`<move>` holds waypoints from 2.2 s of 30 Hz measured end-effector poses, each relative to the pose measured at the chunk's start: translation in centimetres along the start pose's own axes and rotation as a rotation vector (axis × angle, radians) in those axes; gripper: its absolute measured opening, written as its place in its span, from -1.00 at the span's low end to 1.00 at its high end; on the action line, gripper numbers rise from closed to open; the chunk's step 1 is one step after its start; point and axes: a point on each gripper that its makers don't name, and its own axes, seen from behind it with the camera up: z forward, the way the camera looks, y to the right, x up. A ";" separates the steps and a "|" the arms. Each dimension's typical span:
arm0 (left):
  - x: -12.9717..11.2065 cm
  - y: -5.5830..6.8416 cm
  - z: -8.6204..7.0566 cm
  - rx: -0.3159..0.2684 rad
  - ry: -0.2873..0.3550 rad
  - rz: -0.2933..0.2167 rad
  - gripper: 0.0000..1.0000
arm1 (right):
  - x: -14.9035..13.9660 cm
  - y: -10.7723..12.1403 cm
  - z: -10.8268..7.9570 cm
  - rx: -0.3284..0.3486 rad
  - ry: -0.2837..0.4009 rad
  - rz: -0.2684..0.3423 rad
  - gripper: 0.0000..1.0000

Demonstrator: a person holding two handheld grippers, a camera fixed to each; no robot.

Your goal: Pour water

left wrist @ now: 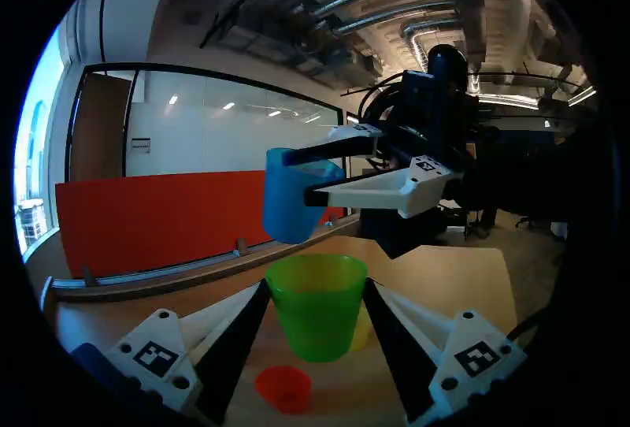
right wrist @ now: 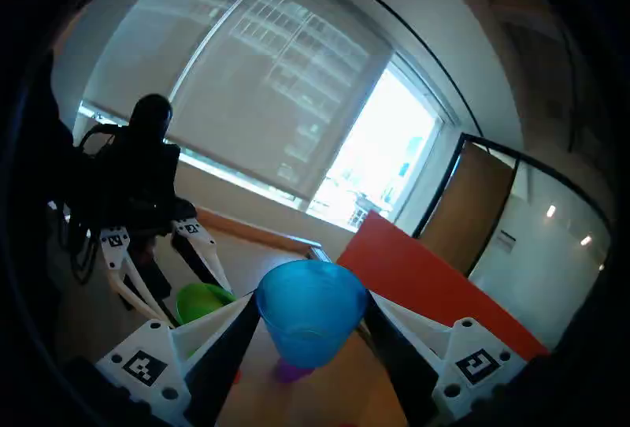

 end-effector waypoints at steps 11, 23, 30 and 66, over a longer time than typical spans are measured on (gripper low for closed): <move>-0.2 0.0 0.0 -0.002 -0.009 -0.004 0.71 | -0.9 -0.4 -0.5 0.028 -0.013 0.185 0.85; -0.5 0.0 -0.2 -0.005 -0.025 -0.002 0.71 | -2.3 -1.5 -0.7 0.043 -0.069 0.269 0.85; -0.8 -0.1 -0.4 -0.003 -0.033 -0.006 0.71 | -2.9 -1.7 -1.2 0.045 -0.073 0.303 0.85; -3.2 -0.8 -1.3 0.028 -0.081 -0.027 0.71 | -8.8 -5.4 -5.2 0.064 -0.138 0.380 0.85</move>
